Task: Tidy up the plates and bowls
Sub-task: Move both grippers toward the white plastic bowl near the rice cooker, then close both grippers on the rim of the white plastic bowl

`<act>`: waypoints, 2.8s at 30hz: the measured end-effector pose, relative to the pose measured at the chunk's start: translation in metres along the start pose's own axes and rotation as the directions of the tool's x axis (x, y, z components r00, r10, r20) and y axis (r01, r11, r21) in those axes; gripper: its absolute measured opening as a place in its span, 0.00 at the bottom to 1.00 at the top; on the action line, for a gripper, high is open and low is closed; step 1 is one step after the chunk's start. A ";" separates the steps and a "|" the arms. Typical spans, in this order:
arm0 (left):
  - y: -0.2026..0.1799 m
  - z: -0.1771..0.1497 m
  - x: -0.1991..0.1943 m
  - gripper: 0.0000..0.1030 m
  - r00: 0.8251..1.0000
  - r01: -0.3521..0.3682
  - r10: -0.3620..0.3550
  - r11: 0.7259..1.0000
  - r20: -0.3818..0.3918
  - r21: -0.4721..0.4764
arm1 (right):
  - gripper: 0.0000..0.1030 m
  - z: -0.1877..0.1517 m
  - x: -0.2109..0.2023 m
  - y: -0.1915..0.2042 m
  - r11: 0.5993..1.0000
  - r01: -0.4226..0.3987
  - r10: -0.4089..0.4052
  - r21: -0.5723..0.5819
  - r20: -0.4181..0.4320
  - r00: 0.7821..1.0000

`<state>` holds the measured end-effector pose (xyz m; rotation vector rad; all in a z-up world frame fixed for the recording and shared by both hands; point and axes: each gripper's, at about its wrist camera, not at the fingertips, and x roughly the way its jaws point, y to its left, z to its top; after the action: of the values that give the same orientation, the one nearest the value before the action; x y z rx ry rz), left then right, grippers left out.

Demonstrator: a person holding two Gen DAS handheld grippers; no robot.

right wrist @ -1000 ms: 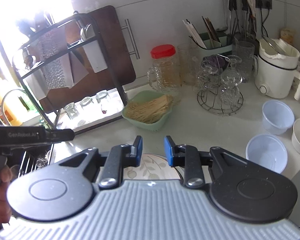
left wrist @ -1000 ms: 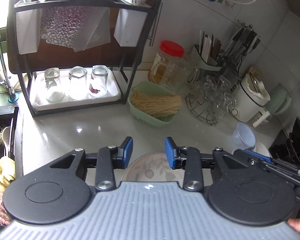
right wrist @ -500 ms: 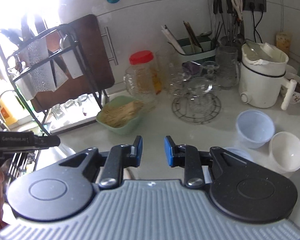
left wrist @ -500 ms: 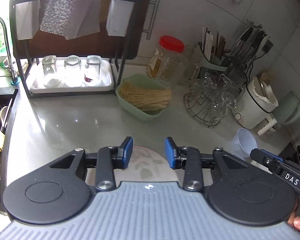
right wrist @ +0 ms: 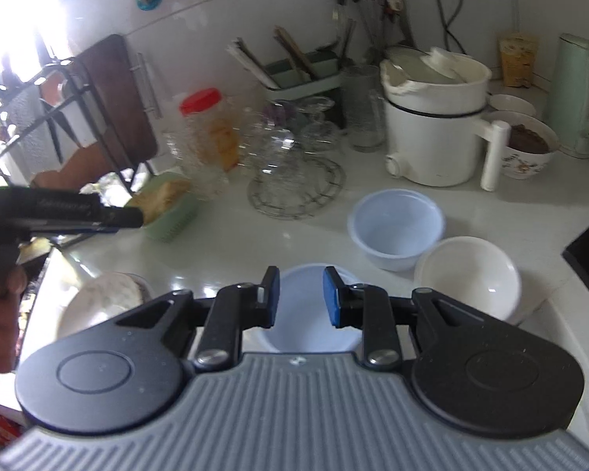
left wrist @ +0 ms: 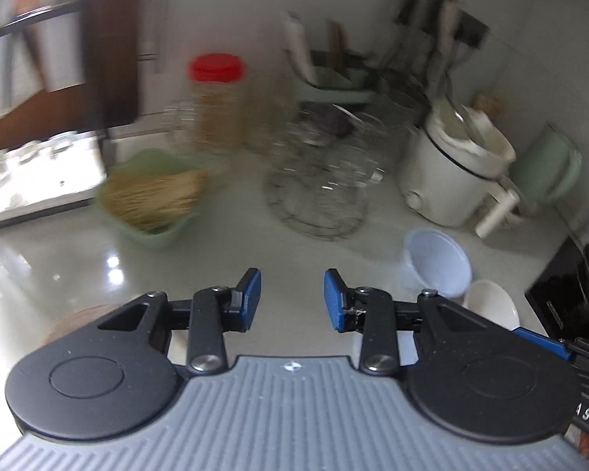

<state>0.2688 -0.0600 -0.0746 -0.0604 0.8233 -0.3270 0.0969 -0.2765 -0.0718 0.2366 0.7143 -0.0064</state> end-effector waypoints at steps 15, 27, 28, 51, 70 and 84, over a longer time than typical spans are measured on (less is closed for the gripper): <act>-0.066 -0.023 0.071 0.38 0.997 0.055 -0.054 0.998 -0.049 0.030 | 0.28 -0.019 0.005 -0.059 0.989 0.089 -0.089 0.116 -0.009 0.996; -0.037 -0.067 0.040 0.38 0.993 0.030 -0.029 1.000 -0.119 0.002 | 0.28 -0.027 0.014 -0.059 0.991 0.051 -0.047 0.126 -0.030 0.998; -0.035 -0.070 0.037 0.38 0.992 0.025 -0.024 1.000 -0.124 0.004 | 0.28 -0.028 0.015 -0.058 0.991 0.046 -0.042 0.124 -0.031 0.999; -0.022 -0.061 0.080 0.55 0.990 0.071 -0.080 0.994 -0.118 -0.080 | 0.28 -0.034 0.054 -0.056 0.993 -0.064 0.073 0.101 -0.089 0.993; -0.042 -0.033 0.154 0.46 0.960 0.161 -0.175 0.984 -0.220 -0.081 | 0.33 -0.021 0.095 -0.057 0.998 -0.046 0.055 0.045 -0.211 0.976; -0.035 -0.047 0.154 0.22 0.951 0.149 -0.173 0.983 -0.258 -0.109 | 0.21 -0.021 0.106 -0.062 0.995 -0.054 0.071 0.082 -0.221 0.973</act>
<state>0.3226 -0.1375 -0.2097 -0.1702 1.1032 -0.4592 0.1577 -0.3242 -0.1693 0.3362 0.9317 0.0542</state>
